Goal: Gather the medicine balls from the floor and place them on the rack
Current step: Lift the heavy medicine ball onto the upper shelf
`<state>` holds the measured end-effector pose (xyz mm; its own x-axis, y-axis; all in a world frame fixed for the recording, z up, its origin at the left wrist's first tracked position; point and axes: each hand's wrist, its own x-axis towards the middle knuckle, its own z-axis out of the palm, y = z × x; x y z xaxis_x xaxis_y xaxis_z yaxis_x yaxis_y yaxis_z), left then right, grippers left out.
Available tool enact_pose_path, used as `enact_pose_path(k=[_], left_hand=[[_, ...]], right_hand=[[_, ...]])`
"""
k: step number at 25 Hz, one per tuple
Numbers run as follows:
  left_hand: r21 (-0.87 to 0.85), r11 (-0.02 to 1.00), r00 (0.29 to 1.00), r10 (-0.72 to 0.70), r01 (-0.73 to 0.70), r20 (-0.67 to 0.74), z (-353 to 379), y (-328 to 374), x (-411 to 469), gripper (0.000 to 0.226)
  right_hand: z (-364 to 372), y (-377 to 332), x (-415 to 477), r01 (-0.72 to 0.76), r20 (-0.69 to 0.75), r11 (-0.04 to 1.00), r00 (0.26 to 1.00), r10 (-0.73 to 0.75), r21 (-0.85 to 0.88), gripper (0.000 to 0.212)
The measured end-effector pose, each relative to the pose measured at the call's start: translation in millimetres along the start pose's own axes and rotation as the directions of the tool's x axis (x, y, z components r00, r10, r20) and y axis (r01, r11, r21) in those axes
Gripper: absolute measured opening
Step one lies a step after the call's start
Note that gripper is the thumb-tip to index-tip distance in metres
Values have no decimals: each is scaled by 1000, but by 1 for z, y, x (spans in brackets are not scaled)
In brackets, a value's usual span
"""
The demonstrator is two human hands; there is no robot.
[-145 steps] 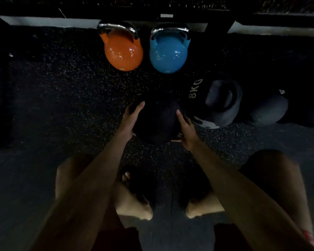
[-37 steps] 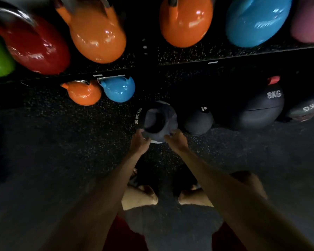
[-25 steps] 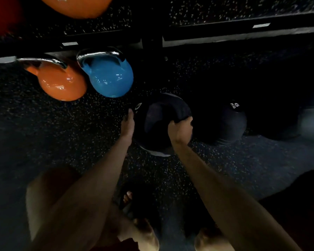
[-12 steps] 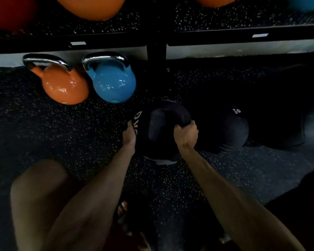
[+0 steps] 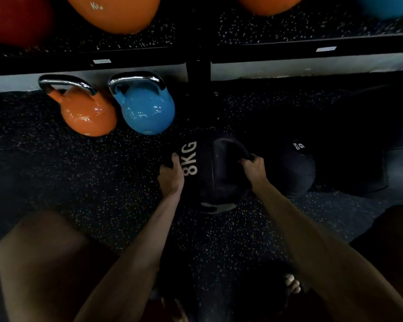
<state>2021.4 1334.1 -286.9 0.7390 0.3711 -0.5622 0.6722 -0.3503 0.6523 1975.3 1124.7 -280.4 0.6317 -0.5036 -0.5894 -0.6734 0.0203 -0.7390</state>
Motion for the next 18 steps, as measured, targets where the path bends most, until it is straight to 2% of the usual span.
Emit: enact_pose_path(k=[2,6,8,10,12,14,16,18], left_hand=[[-29,999,999,24,-23,44,-3,-2,7,69],[-249,967,998,-53,60,37,-15,-15,35,45],[-254,952,973,-118,168,200,-14,-23,44,46],[-205,930,873,-189,307,450,-11,-31,47,51],[-208,912,796,-177,354,579,-6,-32,43,46],[-228,896,800,-194,380,568,0,-35,44,43],[-298,825,779,-244,480,578,4,-43,50,44],[-325,800,788,-271,504,553,33,-111,118,50]], right_hand=[[-1,-5,2,-28,-15,999,1000,28,-39,45],[6,-15,-2,-67,-101,991,993,55,-114,43],[8,-14,-1,-39,-145,986,989,15,-164,40],[6,-13,4,-26,-162,982,987,-5,-190,35],[5,-12,6,-11,-173,984,985,-20,-179,31],[3,-9,6,24,-171,984,984,-54,-174,30],[2,-3,5,65,-158,981,983,-95,-185,27],[0,3,2,121,-147,975,978,-150,-187,27]])
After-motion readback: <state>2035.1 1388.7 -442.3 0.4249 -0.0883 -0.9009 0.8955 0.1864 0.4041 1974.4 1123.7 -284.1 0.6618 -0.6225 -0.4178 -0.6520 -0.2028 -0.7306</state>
